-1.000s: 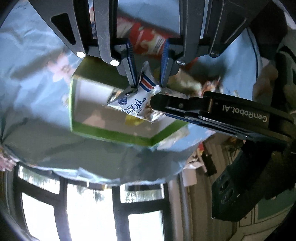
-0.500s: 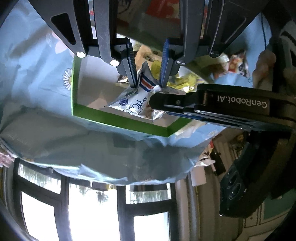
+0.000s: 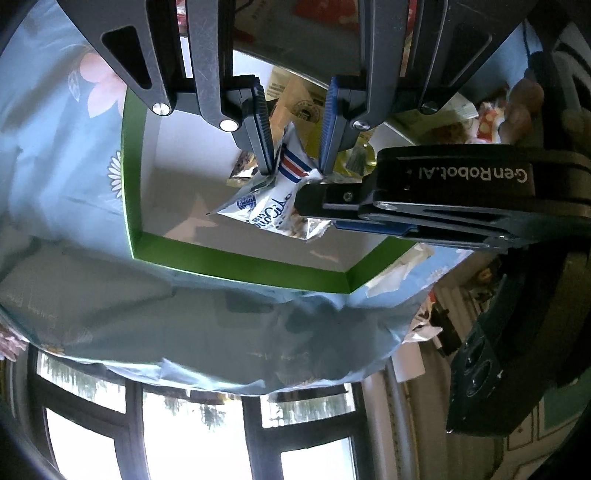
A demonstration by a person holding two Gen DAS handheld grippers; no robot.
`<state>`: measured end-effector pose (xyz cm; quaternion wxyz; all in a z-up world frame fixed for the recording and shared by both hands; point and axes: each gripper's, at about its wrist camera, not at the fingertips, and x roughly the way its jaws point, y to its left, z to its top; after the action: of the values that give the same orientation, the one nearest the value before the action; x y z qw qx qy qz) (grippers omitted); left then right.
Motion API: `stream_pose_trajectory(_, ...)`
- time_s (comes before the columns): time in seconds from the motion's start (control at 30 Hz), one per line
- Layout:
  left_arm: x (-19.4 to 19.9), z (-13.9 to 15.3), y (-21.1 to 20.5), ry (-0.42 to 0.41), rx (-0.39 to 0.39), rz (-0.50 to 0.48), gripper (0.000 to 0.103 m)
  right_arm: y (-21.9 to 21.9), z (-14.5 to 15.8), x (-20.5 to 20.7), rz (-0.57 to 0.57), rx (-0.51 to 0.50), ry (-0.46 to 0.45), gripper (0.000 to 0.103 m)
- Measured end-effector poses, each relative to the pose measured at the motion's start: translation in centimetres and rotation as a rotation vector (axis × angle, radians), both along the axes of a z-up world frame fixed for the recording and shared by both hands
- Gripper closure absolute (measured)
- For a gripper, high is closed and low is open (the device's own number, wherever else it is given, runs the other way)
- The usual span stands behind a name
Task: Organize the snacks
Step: 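Carry the white nut packet into the green box and open the left tool, then move the open left tool back down to the snack pile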
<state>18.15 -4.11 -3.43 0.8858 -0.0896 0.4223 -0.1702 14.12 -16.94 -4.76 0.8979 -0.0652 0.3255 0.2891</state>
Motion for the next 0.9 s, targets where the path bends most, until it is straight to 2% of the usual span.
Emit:
stream_pose_trajectory(0.23,-0.07,-0.18,-0.12,-0.003,0.021,0.01,0.064,0.22,-0.08,0.0,-0.012,-0.006,0.005,0.076)
stream_pose_trajectory(0.57,0.06,-0.46,-0.15,0.008,0.043,0.025,0.053,0.07,-0.06,-0.02,-0.021,-0.005,0.014,0.074)
stream_pose_trajectory(0.7,0.02,-0.57,-0.25,0.008,0.062,0.029,0.044,0.01,0.07,-0.13,-0.028,-0.008,0.006,0.066)
stream_pose_trajectory(0.83,-0.16,-0.38,-0.32,-0.002,0.078,0.039,0.035,-0.17,0.19,-0.3,-0.037,-0.009,0.001,0.062)
stream_pose_trajectory(0.9,-0.31,-0.25,-0.22,-0.006,0.08,0.04,0.033,-0.31,0.33,-0.37,-0.048,-0.012,-0.007,0.055)
